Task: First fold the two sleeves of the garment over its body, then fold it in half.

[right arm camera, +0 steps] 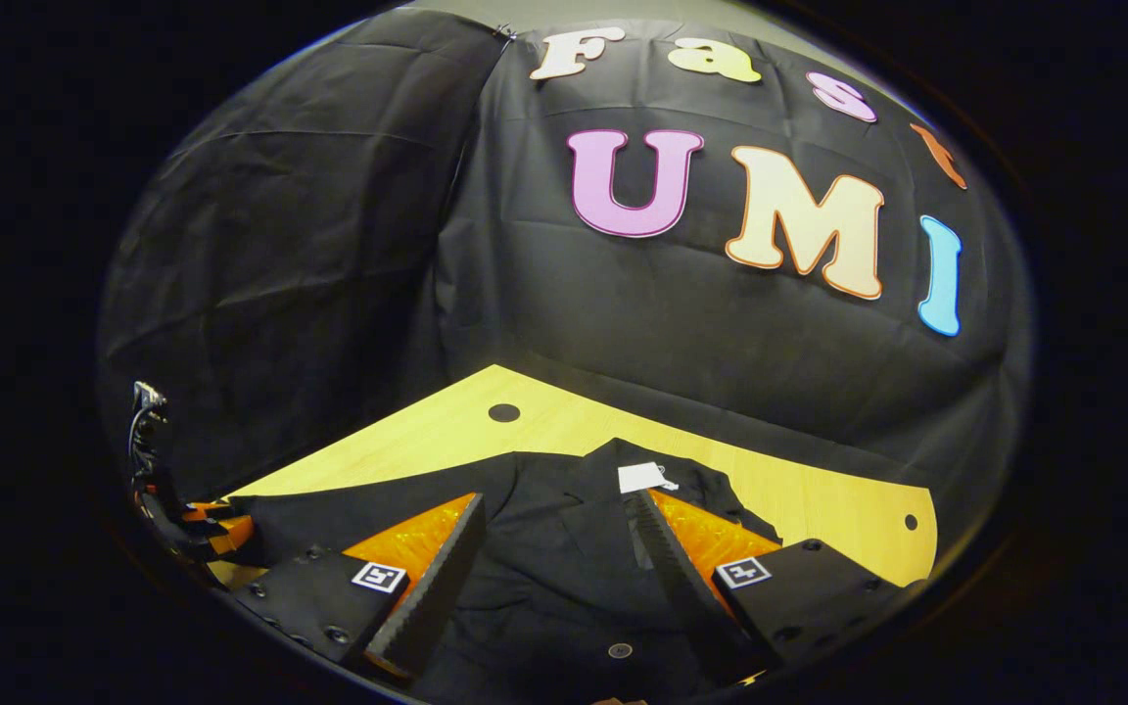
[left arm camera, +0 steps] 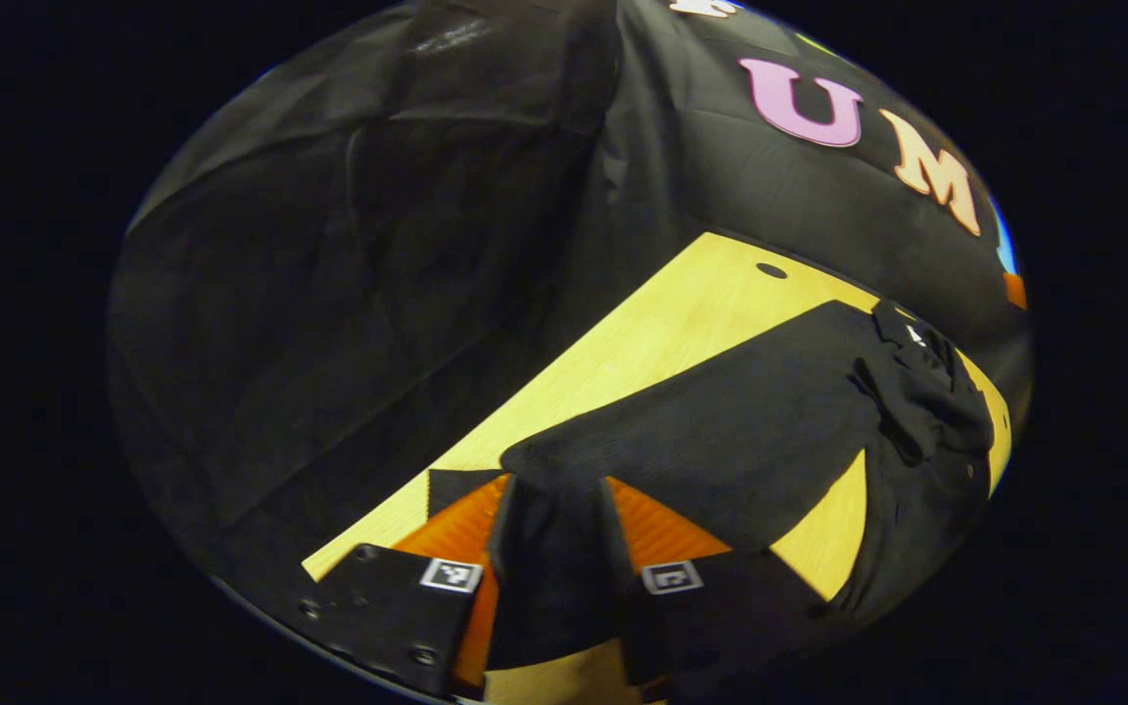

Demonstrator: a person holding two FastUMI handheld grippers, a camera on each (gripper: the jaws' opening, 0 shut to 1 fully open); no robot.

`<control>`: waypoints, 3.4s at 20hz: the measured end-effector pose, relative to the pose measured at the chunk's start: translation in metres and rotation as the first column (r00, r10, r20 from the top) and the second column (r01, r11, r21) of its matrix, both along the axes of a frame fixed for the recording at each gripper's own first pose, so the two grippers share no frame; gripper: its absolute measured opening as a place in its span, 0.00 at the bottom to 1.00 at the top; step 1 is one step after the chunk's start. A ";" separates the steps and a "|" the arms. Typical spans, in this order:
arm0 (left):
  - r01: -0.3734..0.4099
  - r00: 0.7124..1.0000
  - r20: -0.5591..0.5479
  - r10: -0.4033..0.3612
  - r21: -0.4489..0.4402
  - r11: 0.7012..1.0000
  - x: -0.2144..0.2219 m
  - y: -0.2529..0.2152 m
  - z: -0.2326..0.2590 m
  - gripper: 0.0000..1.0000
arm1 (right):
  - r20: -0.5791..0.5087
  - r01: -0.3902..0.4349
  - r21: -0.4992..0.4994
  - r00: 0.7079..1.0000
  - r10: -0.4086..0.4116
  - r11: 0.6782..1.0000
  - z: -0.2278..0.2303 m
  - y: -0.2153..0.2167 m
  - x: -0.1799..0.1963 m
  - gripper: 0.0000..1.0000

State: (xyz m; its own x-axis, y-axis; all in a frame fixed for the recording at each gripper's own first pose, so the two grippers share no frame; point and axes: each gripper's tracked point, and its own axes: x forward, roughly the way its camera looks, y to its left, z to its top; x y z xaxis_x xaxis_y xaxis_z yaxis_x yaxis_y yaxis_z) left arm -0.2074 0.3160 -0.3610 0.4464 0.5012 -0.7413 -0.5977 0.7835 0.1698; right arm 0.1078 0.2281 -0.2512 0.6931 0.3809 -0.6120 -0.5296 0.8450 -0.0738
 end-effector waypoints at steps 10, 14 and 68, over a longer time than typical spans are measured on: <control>-0.052 0.996 0.077 0.055 -0.047 0.998 0.013 0.000 0.029 0.00 | 0.018 0.044 0.047 0.999 -0.045 0.998 0.017 -0.042 -0.012 0.99; -0.006 0.992 0.128 0.007 -0.012 1.000 0.041 -0.007 0.060 0.00 | 0.023 0.065 0.072 0.997 -0.067 0.995 0.024 -0.061 -0.016 0.96; 0.662 0.706 0.265 -0.657 0.083 0.745 0.308 -0.386 0.097 0.94 | 0.001 0.494 0.141 0.867 -0.499 0.858 0.030 -0.394 -0.075 0.99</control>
